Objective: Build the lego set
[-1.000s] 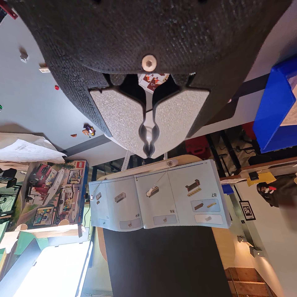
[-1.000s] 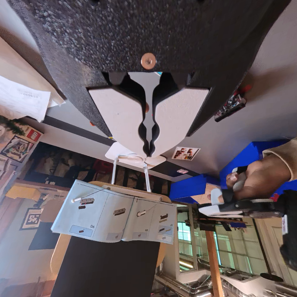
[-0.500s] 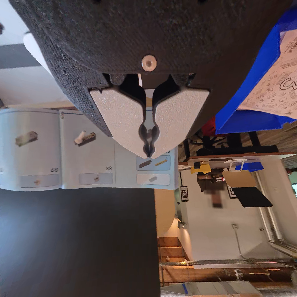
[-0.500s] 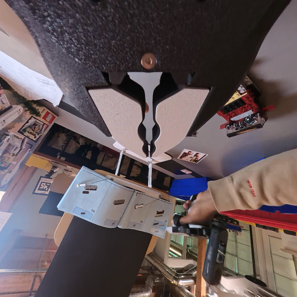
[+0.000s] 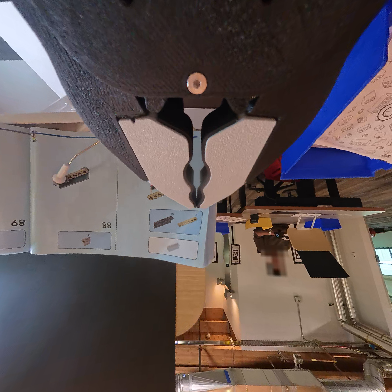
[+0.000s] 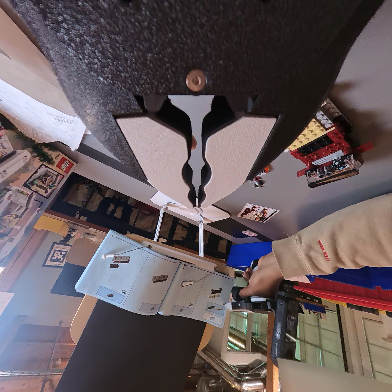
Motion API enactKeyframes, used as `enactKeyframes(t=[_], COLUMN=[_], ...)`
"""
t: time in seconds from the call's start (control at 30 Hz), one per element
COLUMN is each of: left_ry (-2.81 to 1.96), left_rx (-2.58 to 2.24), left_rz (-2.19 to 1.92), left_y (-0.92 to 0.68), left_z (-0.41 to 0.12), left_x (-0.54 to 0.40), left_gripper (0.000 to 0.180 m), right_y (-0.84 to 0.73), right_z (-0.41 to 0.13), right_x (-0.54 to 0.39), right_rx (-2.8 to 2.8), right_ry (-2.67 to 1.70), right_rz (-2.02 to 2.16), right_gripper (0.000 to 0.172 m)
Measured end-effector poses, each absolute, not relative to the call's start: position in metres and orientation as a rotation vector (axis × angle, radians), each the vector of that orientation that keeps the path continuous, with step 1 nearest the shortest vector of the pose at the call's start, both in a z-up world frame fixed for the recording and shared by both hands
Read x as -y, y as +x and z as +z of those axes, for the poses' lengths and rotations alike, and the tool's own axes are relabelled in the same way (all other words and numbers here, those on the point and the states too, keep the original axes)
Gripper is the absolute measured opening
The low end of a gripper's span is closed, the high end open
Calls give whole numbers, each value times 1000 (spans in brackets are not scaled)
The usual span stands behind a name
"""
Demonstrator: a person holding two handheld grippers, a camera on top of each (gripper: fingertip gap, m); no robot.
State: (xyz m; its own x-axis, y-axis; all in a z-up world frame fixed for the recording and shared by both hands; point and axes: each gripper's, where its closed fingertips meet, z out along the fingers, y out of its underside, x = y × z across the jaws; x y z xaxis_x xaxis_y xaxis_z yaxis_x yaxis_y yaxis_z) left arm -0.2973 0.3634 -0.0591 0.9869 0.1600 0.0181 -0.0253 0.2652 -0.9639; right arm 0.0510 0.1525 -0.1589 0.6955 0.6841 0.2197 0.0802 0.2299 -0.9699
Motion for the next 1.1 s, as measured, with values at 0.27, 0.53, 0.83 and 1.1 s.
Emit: enactKeyframes(t=[0.27,0.53,0.83,1.1], left_ry=[-1320,-1332,-1351,-1331], left_rx=[42,9,19,-19], left_rz=[96,107,103,37], left_y=[-271,-258,-258,-234], left_z=[-57,-61,-69,-53], left_x=[-366,-368,-369,-350], left_gripper=[0,0,0,0], right_y=[57,57,58,61], right_z=[-155,-155,-154,-152], right_x=[-155,-155,-154,-156], right_rx=[682,683,685,663], right_ry=[-1293,-1298,-1298,-1298], right_rz=[469,481,475,459], right_gripper=[4,5,6,8])
